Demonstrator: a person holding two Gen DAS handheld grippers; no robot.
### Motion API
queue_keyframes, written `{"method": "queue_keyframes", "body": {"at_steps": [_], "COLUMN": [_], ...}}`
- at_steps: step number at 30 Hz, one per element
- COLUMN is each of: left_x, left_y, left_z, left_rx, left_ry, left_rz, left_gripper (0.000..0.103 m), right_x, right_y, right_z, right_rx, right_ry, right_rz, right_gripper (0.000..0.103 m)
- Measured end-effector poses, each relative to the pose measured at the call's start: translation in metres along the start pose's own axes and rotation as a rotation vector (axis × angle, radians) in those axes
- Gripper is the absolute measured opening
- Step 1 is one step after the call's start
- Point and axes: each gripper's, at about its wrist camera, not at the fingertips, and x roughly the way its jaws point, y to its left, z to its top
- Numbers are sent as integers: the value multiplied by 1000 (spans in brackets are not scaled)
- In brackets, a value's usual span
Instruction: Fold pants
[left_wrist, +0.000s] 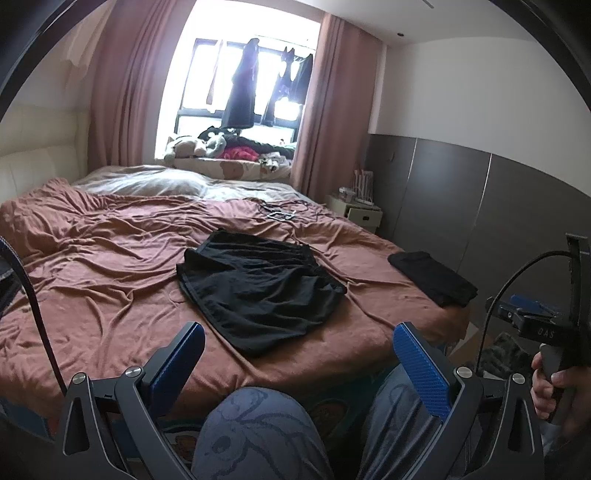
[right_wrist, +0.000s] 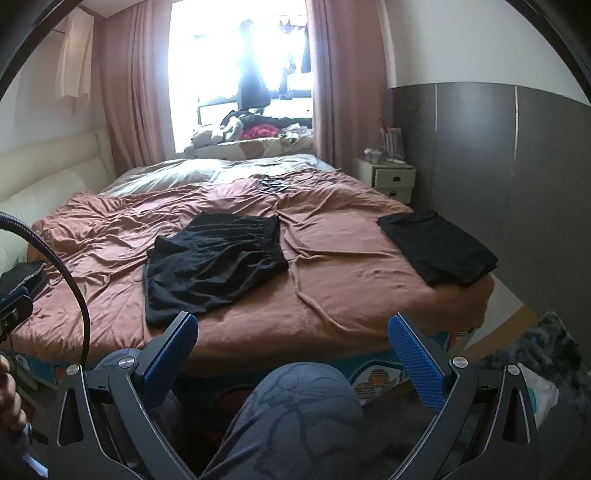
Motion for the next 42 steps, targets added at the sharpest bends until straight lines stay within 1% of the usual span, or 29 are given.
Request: {"method": "queue_keyframes", "body": {"at_steps": [5, 8, 11, 14, 15, 18, 23, 27, 29, 32, 35, 42], "left_x": [14, 22, 32, 45, 51, 66, 93, 115, 127, 146, 161, 196], "left_y": [2, 6, 8, 13, 16, 23, 36, 47, 54, 67, 74, 86], "left_z": [9, 16, 24, 32, 36, 43, 50, 51, 49, 42, 32, 7], "left_rx": [10, -3, 5, 3, 0, -9, -40, -54, -80, -157, -210, -320], "left_ry": [27, 54, 77, 101, 112, 133, 179, 224, 253, 301, 341, 442], "left_rz": [10, 10, 10, 6, 2, 15, 6, 18, 7, -18, -31, -65], "left_gripper": [102, 102, 102, 102, 102, 102, 102, 102, 97, 90, 83, 80], "right_x": [15, 26, 37, 49, 52, 65, 82, 100, 111, 127, 143, 168], "right_y": [-6, -9, -12, -18, -20, -25, -28, -40, -44, -51, -55, -62], "right_z": [12, 19, 26, 34, 36, 43, 50, 54, 54, 53, 55, 62], "right_rx": [0, 11, 21, 29, 30, 23, -38, -26, -17, 1, 13, 29], "right_ry": [9, 23, 43, 66, 66, 72, 61, 58, 66, 90, 121, 168], "right_rz": [20, 21, 67, 88, 87, 122, 133, 172, 184, 206, 230, 252], "right_gripper": [103, 103, 103, 103, 103, 103, 103, 103, 103, 103, 103, 103]}}
